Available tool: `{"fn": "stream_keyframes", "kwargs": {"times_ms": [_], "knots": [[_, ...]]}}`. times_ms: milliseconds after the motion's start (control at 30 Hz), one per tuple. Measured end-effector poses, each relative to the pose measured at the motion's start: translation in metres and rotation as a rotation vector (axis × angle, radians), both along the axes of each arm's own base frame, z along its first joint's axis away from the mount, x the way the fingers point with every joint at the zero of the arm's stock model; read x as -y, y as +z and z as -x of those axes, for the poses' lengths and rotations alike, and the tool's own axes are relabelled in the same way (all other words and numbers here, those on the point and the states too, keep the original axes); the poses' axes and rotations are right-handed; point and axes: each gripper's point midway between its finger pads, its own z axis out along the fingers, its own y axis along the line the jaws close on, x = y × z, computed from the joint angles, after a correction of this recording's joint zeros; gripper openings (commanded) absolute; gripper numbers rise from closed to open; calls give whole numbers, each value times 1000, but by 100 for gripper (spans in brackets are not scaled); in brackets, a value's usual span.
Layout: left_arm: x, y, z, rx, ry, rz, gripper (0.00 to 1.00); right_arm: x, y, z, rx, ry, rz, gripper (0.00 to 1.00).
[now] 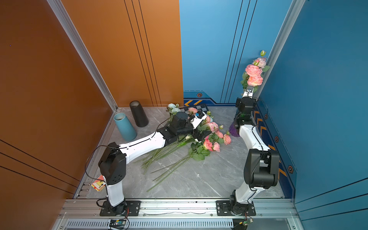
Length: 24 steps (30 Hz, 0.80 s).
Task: Place the pink flowers into the vase
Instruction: Place the flower in the vase.
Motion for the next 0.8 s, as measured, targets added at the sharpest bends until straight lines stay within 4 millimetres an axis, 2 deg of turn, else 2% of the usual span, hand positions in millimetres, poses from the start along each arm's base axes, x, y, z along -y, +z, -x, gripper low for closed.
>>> {"fn": "stream_keyframes", "kwargs": {"times_ms": [200,400,533,667,800], "knots": [[-1,2,3,-6,-4,7,99,1,-4,1,-15,-6,-9,15],[-6,7,8,-6,-5,11,99,1,-12,1,-43,-8,-24,29],[-10,11,13,-2,-5,15,99,1,-14,3,-56,-8,-35,41],[-14,19,17,7,-6,24,99,2,-13,7,-59,-17,-46,45],[-16,26,20,13,-8,35,99,2,-7,12,-55,-21,-55,60]]}}
